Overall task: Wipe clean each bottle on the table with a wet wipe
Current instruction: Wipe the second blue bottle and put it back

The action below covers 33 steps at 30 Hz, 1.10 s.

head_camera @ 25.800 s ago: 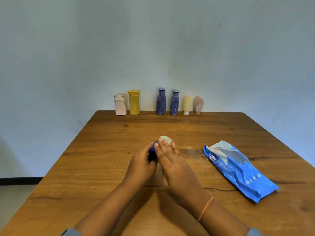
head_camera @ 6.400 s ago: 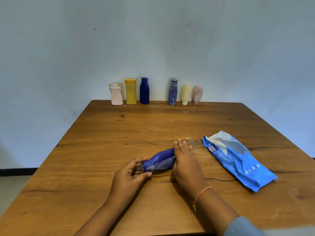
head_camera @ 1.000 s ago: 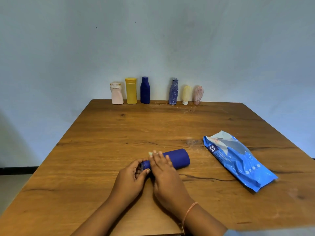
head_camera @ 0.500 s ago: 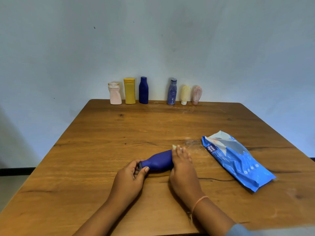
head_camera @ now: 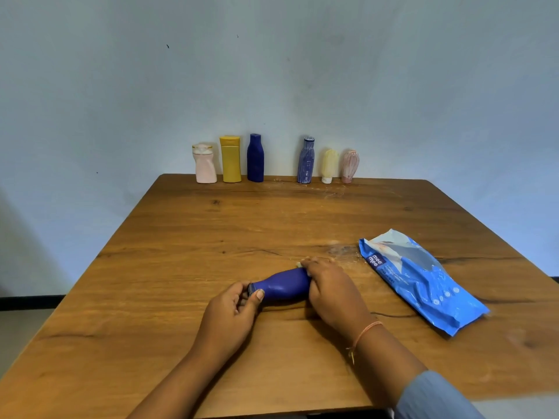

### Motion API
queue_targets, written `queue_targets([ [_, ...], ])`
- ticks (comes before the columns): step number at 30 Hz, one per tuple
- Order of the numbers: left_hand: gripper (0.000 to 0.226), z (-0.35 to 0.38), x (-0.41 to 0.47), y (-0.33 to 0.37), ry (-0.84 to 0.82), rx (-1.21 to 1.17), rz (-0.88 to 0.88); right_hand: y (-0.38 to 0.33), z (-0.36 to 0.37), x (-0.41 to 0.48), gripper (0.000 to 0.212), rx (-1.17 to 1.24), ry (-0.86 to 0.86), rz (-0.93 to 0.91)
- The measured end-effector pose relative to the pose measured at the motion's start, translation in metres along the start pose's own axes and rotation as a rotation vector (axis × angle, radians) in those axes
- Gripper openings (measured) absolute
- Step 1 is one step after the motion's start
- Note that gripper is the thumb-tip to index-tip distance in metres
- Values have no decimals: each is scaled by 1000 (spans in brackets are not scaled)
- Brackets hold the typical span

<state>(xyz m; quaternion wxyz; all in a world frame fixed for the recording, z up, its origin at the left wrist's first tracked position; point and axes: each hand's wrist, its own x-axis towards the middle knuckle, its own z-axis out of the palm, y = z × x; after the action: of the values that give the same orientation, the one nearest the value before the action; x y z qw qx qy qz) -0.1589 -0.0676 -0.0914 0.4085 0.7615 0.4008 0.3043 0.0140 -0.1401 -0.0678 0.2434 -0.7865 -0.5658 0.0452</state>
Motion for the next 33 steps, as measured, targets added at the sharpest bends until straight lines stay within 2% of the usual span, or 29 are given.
queue_targets([
  [4, 44, -2, -2, 0, -14, 16, 78, -5, 11, -9, 53, -41, 35, 43],
  [6, 49, -3, -2, -2, -28, 67, 137, -11, 16, -11, 57, -76, 55, 65],
  [8, 45, -2, -1, -3, -13, 82, 151, -18, 23, -16, 59, -95, 72, 56],
  [10, 43, -1, 0, -5, -4, 81, 156, -30, 36, -23, 58, -81, 101, -44],
  [13, 44, -1, 1, -7, -13, 79, 158, -46, 49, -28, 58, -52, 25, -215],
  [16, 40, -1, 1, -8, -1, 46, 143, -42, 35, -19, 57, -66, 6, -282],
  [19, 32, -1, -1, -5, 4, 56, 119, -18, 11, -6, 51, -78, 1, -148],
  [22, 24, -1, -2, -4, 12, 42, 94, 4, -5, -2, 43, 6, 93, 13],
  [25, 9, -1, 0, -5, -4, 0, 54, 5, 5, -9, 50, 6, 164, 20],
  [28, 9, 0, 1, -5, -19, -56, -11, -16, 28, -23, 61, 1, 184, -66],
  [33, 18, 0, 3, -6, -4, -91, -46, -42, 42, -23, 55, -85, 108, -341],
])
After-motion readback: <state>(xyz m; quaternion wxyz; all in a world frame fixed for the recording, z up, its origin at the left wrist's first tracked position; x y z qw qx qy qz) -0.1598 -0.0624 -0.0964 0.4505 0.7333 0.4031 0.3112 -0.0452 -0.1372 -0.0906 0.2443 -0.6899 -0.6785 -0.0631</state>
